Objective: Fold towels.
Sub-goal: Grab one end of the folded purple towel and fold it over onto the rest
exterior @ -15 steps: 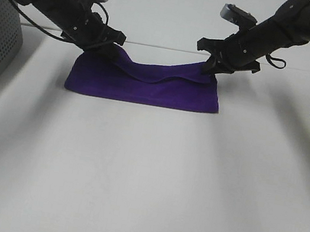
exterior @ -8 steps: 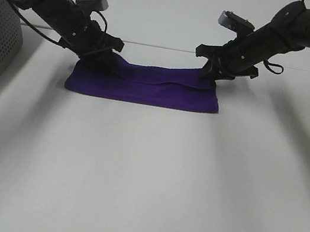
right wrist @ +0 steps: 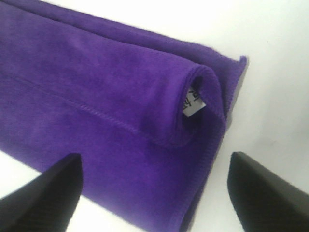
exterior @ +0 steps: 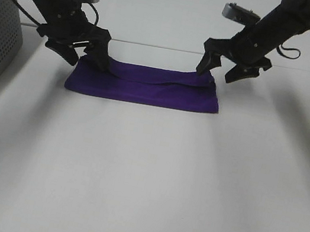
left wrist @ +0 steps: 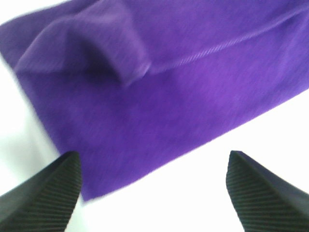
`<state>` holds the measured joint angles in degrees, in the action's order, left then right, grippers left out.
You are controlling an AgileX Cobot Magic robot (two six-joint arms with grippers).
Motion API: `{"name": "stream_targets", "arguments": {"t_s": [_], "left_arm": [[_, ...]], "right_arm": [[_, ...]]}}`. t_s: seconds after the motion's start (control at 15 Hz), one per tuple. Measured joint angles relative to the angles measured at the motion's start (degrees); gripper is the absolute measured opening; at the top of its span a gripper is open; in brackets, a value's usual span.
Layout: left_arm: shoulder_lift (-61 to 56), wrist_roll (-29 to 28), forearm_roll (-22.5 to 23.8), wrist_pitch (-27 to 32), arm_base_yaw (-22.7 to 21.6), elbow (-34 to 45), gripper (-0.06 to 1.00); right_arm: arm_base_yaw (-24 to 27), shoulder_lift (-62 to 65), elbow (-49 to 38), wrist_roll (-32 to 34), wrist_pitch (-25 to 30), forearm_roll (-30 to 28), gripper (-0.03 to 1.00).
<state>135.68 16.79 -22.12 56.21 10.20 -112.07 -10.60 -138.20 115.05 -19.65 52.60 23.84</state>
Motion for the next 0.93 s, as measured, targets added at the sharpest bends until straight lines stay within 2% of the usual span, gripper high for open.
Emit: {"name": "stream_targets", "arguments": {"t_s": [0.2, 0.33, 0.4, 0.47, 0.67, 0.73, 0.93], "left_arm": [[-0.17, -6.13, 11.06, 9.74, -0.06, -1.03, 0.76], [-0.17, -7.39, 12.83, 11.23, -1.43, -1.15, 0.76], [-0.11, -7.39, 11.46, 10.77, -3.04, -1.15, 0.76], [0.06, -6.82, 7.96, 9.57, -5.21, -1.15, 0.76], [2.58, -0.8, -5.73, 7.73, -11.69, -1.2, 0.76], [3.72, 1.66, -8.82, 7.85, -13.01, -1.2, 0.76], [7.39, 7.05, -14.38, 7.79, -14.32, -1.32, 0.75]], "right_arm": [[0.0, 6.02, 0.29, 1.66, 6.25, -0.06, 0.8], [0.0, 8.42, 0.29, 3.38, 10.83, -0.34, 0.8], [0.0, 9.45, 0.29, 4.3, 12.38, -0.4, 0.8], [0.0, 10.43, 0.29, 5.21, 13.69, -0.4, 0.8], [0.0, 12.09, 0.29, 7.45, 15.53, -0.4, 0.8], [0.0, 12.09, 0.29, 8.42, 15.76, -0.4, 0.8], [0.0, 12.09, 0.29, 9.45, 15.81, -0.34, 0.8]]}}
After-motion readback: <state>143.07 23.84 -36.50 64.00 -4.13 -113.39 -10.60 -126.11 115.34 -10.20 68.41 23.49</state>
